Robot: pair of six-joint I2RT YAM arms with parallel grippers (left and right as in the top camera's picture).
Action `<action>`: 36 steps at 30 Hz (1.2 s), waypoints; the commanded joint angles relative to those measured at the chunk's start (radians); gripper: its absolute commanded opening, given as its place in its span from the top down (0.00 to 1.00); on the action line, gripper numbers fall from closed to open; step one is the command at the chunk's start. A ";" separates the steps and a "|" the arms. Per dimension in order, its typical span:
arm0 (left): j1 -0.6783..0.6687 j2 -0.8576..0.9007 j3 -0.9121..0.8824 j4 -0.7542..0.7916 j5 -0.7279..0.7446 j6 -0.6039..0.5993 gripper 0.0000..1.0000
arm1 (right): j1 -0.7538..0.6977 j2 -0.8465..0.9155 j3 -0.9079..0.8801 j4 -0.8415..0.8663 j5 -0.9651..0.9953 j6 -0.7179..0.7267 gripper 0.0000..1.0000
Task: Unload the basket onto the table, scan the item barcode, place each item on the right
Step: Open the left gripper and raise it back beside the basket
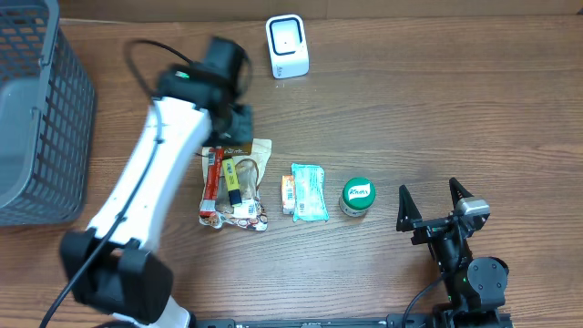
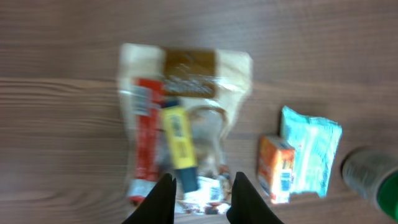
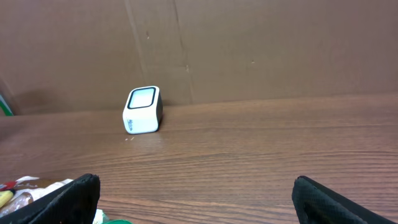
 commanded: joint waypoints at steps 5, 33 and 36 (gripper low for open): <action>0.252 -0.093 0.168 -0.077 -0.067 0.079 0.73 | -0.004 -0.012 -0.011 0.003 -0.001 0.004 0.00; 0.574 -0.126 0.214 -0.084 -0.008 0.076 0.00 | -0.004 -0.012 -0.011 0.003 -0.001 0.004 0.00; 0.574 -0.126 0.214 -0.083 -0.008 0.076 0.00 | -0.004 -0.012 -0.011 0.003 -0.001 0.004 0.00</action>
